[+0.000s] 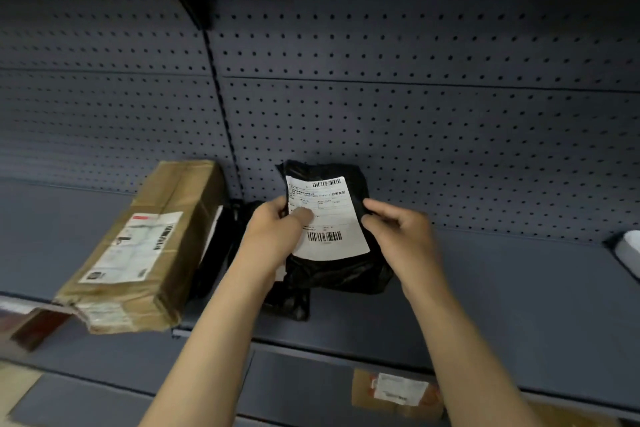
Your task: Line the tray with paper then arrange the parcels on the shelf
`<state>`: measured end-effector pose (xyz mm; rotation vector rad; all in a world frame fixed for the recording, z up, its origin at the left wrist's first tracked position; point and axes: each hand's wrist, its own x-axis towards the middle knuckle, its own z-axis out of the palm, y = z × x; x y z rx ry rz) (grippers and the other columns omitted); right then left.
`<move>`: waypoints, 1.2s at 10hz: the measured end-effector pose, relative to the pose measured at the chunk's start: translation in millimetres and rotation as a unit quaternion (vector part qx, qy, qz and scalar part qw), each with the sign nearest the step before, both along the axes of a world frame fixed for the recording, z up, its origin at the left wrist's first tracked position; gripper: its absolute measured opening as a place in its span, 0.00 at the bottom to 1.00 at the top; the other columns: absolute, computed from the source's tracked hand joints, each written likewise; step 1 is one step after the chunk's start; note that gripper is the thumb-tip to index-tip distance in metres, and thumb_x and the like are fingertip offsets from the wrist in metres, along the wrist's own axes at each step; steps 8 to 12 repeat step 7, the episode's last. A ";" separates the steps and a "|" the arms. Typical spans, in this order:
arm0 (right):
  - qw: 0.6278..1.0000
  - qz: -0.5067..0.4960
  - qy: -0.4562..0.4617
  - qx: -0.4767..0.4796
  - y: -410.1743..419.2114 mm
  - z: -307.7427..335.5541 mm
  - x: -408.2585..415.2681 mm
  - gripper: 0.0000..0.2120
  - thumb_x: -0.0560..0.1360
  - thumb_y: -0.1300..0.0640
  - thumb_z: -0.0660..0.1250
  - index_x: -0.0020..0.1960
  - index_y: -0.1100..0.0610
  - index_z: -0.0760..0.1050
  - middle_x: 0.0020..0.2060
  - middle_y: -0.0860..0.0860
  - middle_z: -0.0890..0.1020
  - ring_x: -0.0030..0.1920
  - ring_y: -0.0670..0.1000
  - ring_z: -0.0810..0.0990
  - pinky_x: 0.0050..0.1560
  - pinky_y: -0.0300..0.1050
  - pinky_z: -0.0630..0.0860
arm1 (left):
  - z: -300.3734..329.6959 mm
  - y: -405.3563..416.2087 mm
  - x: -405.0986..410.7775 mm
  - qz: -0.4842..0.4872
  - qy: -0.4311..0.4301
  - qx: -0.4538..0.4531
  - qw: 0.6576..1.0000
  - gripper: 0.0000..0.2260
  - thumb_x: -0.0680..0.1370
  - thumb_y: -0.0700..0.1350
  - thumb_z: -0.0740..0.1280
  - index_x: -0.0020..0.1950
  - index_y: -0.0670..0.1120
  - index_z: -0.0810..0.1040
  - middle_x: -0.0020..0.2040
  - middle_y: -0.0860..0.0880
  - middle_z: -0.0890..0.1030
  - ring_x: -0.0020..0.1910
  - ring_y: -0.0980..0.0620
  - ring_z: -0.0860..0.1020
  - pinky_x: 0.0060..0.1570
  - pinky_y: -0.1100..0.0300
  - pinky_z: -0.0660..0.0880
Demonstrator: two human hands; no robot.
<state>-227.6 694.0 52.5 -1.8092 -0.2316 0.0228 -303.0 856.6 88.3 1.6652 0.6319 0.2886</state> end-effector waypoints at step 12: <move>0.996 0.068 0.040 -0.035 76.8 -33.9 -22.6 0.15 0.79 0.54 0.69 0.65 0.46 0.81 0.56 0.38 0.84 0.56 0.35 0.81 0.65 0.39 0.76 | -28.7 60.2 -24.8 0.047 0.066 0.425 0.901 0.37 0.76 0.35 0.67 0.81 0.55 0.59 0.80 0.48 0.63 0.78 0.45 0.62 0.61 0.48 0.74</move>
